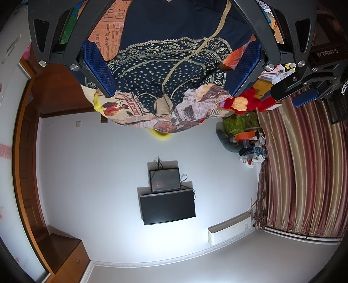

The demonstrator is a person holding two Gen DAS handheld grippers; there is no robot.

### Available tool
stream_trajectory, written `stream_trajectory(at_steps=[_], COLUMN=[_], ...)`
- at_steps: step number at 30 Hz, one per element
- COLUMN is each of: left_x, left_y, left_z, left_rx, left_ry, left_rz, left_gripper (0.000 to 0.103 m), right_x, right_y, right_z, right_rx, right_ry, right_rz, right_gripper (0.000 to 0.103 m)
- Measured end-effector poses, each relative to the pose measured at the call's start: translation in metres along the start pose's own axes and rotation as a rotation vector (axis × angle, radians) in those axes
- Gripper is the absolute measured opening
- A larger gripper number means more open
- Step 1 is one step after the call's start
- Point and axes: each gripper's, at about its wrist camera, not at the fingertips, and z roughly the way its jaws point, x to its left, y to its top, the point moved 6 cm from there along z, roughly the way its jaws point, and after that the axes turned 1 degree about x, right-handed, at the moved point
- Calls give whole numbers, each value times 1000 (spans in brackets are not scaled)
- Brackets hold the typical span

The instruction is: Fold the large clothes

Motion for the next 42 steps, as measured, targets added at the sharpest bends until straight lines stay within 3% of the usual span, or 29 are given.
stream_trajectory(at_steps=[33,42], left_x=[-1,8], left_y=[-1,1], left_z=[0,17], left_rx=[1,1], left_ry=[-2,14], left_rz=[1,19], left_gripper=[103,103], right_x=[-2,-5], right_y=[2,8], right_z=[-1,8], right_rx=[-3,17], right_ry=[0,-14], right_rz=[0,-8], right_gripper=[103,103])
